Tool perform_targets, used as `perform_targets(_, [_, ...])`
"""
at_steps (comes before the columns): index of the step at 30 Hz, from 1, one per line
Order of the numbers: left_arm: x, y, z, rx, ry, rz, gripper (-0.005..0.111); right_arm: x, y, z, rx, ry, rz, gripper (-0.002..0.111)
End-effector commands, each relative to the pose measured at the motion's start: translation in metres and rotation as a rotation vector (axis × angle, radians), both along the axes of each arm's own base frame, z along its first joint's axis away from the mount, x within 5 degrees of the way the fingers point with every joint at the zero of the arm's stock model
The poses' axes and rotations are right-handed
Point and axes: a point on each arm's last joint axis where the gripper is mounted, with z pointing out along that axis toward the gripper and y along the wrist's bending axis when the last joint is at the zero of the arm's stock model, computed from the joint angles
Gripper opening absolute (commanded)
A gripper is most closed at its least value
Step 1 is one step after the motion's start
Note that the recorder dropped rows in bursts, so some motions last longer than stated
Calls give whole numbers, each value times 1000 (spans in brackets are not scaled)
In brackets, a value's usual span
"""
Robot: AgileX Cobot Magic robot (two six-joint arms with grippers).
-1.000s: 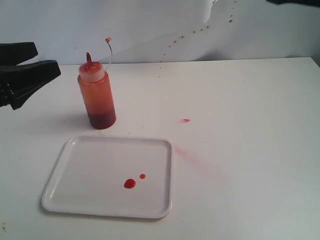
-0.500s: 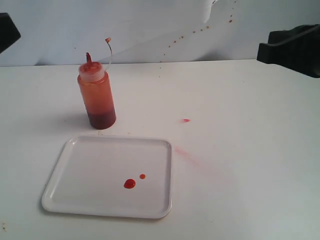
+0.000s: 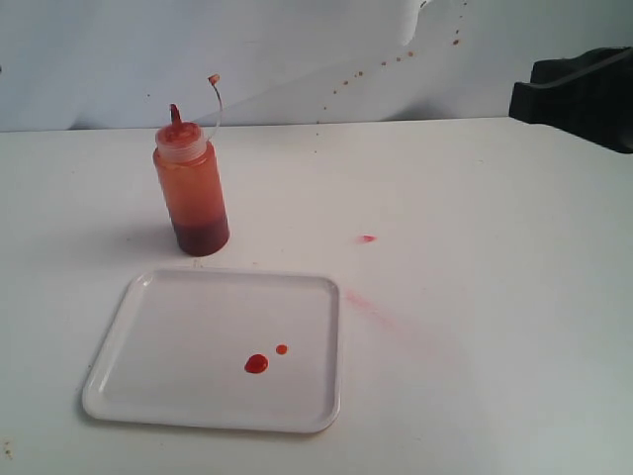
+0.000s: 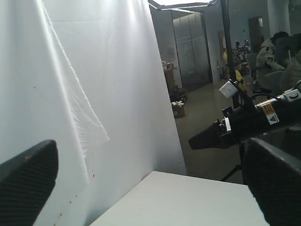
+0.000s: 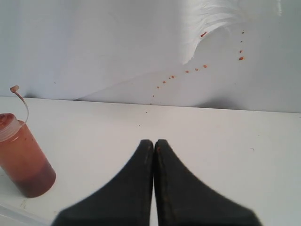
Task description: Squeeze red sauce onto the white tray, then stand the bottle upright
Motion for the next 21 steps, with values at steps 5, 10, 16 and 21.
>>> perform_targets(5, [-54, -10, 18, 124, -208, 118, 104, -1, -2, 0, 8, -3, -5, 0])
perform_targets(10, [-115, -26, 15, 301, -425, 147, 104, -1, -2, 0, 8, -3, -5, 0])
perform_targets(16, [-168, -25, 0, 439, -609, 3, 104, -1, -2, 0, 8, -3, -5, 0])
perform_targets(21, [-195, -15, 2, 376, -743, 189, 104, -1, -2, 0, 8, -3, -5, 0])
